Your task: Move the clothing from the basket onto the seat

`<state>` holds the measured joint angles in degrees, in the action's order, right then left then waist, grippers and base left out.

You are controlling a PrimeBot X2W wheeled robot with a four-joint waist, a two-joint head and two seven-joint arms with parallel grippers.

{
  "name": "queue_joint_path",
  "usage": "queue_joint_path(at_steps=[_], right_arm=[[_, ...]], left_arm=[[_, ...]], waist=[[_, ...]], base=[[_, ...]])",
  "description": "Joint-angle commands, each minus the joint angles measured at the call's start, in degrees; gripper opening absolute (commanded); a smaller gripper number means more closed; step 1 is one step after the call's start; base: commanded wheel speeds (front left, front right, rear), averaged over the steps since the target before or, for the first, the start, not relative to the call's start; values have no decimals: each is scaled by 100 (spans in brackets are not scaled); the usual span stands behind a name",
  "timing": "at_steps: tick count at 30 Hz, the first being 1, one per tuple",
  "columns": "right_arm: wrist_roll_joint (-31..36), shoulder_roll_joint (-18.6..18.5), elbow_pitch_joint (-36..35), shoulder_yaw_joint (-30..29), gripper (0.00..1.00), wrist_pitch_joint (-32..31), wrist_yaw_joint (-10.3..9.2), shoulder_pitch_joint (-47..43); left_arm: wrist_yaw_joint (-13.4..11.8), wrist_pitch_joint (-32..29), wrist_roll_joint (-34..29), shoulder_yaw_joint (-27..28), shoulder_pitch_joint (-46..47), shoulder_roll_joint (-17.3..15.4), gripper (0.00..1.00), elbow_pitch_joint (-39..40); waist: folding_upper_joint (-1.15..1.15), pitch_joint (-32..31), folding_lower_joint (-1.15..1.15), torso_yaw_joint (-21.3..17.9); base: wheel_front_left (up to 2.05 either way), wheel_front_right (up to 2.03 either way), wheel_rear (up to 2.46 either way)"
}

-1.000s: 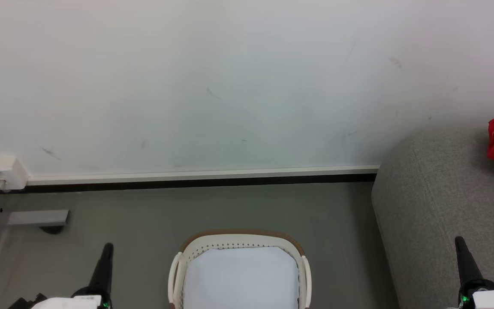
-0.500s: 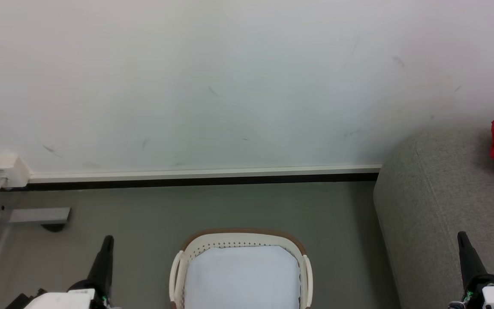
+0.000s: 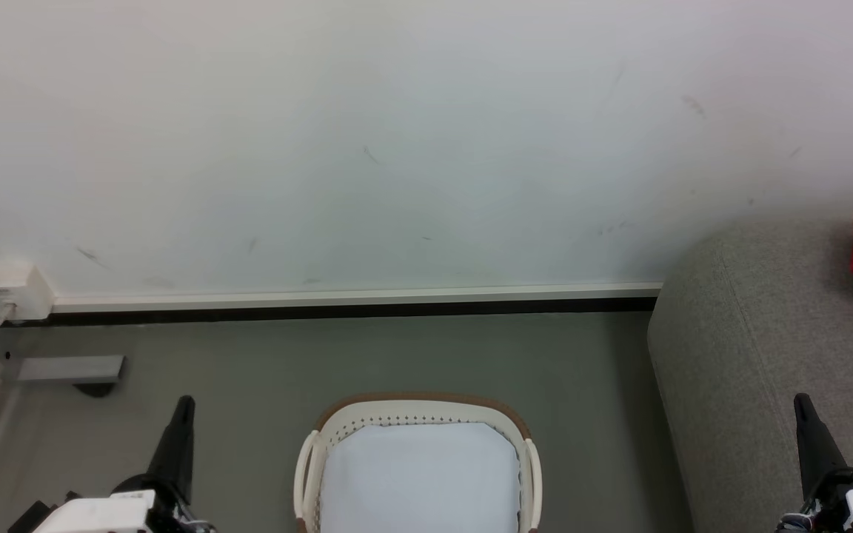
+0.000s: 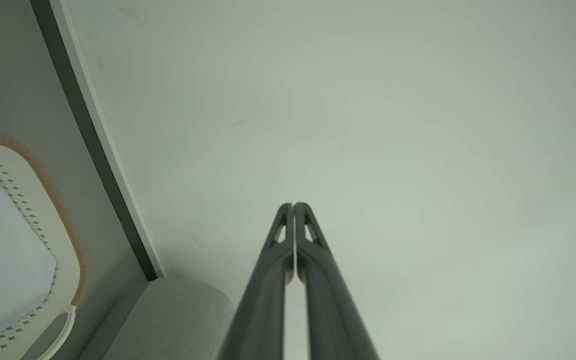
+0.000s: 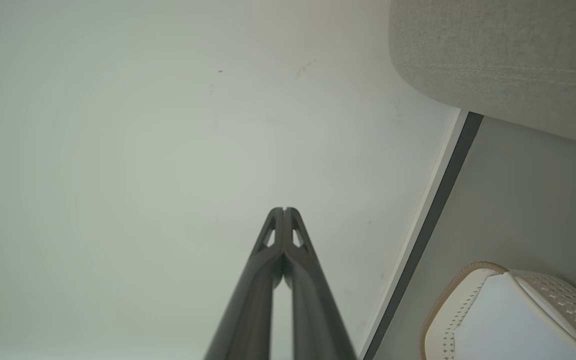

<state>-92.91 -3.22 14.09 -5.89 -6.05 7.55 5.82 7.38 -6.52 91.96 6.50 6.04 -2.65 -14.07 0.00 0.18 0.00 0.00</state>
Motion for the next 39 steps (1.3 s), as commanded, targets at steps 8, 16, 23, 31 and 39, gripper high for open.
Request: queue_joint_path(at_steps=[8,16,23,31,39], right_arm=[[10,-13,-25,-25,0,-28,-12,68],[20,-6,-23,-32,0,-36,-12,69],[27,-2,-23,-37,0,-30,-12,70],[32,2,-22,-42,0,-36,-12,71],[38,6,-22,-48,0,-37,-12,71]], left_arm=[[26,-25,81,13,53,-42,0,-4],[26,-24,82,13,53,-42,0,-3],[27,-24,82,13,52,-42,0,-3],[26,-24,82,12,52,-42,0,-3],[27,-24,81,12,52,-42,0,-2]], waist=[[0,0,0,0],[0,0,0,0],[0,0,0,0],[0,0,0,0],[0,0,0,0]], base=[[0,0,0],[0,0,0],[0,0,0],[0,0,0],[0,0,0]])
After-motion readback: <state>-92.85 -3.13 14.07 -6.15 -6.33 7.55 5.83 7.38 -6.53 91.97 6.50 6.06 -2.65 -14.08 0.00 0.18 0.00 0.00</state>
